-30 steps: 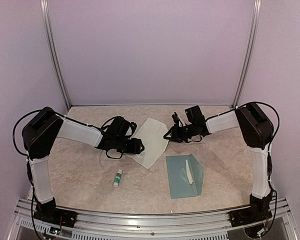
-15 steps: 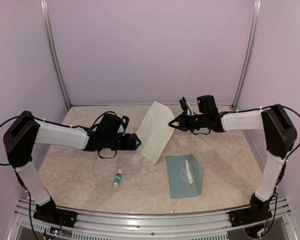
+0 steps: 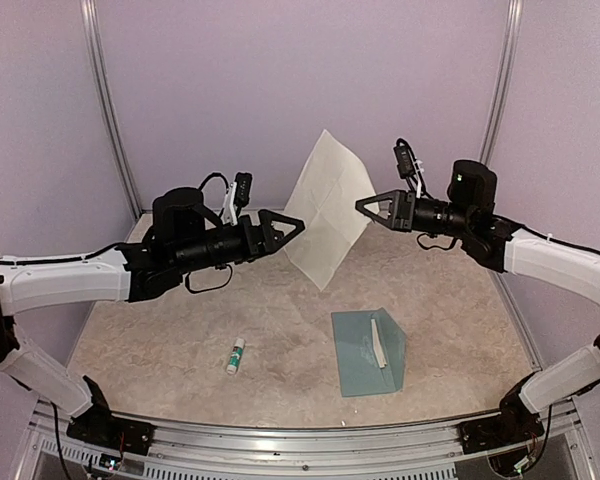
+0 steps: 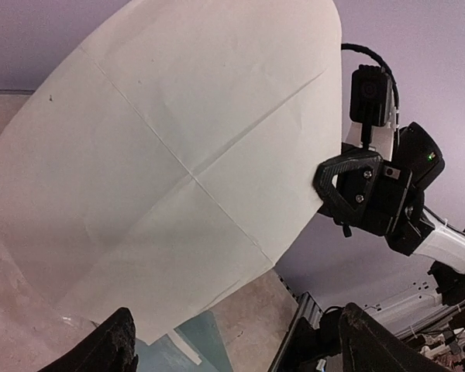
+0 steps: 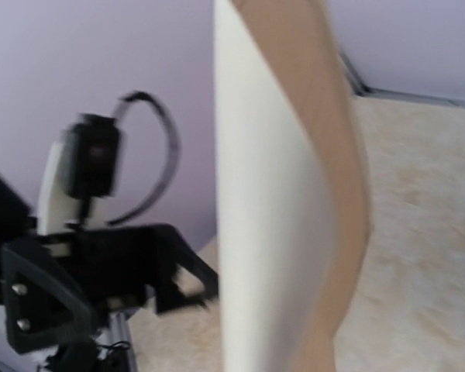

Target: Place the letter into the envelope and seal it

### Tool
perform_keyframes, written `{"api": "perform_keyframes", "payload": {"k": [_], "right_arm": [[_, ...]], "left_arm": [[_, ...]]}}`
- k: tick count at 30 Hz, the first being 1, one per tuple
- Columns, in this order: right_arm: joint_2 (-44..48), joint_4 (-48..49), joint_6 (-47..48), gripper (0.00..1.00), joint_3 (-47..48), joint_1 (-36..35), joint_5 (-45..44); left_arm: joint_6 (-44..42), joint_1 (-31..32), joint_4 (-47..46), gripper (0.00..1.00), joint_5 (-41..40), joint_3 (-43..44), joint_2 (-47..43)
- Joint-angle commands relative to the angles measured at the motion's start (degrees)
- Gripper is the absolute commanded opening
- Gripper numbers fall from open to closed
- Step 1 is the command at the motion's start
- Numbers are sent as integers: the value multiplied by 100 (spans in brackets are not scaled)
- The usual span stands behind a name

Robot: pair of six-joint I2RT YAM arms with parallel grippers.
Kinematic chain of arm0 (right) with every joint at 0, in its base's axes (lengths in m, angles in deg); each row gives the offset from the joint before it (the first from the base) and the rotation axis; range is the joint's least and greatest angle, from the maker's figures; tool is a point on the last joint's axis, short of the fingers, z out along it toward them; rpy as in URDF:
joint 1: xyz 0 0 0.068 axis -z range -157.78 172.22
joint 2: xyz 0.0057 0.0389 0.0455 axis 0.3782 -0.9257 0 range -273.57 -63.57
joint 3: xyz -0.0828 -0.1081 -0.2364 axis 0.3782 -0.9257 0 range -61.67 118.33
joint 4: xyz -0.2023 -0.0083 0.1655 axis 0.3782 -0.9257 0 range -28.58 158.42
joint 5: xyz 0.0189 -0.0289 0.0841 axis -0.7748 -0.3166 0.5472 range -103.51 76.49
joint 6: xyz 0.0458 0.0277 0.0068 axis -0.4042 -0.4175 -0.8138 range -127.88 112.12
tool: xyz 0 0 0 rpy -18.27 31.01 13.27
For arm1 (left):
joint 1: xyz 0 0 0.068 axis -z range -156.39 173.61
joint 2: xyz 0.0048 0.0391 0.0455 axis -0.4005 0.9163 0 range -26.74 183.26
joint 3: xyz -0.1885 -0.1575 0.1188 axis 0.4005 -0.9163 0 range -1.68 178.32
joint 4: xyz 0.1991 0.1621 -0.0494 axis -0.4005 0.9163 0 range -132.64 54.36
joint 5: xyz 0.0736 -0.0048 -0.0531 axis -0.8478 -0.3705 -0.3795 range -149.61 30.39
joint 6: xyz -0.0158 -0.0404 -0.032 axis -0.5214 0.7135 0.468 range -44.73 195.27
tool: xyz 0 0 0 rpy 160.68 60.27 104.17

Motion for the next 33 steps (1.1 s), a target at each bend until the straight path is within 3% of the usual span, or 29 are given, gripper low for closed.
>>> {"api": "perform_keyframes", "payload": {"k": [1, 11, 23, 33], "right_arm": [[390, 237, 180, 0, -114, -255, 109], [599, 412, 24, 0, -249, -610, 232], [595, 1382, -766, 0, -700, -892, 582], [949, 1664, -672, 0, -917, -937, 207]], "left_arm": [[526, 278, -570, 86, 572, 195, 248], [890, 415, -1473, 93, 887, 257, 563], [801, 376, -1543, 99, 750, 387, 814], [1115, 368, -1657, 99, 1026, 305, 988]]}}
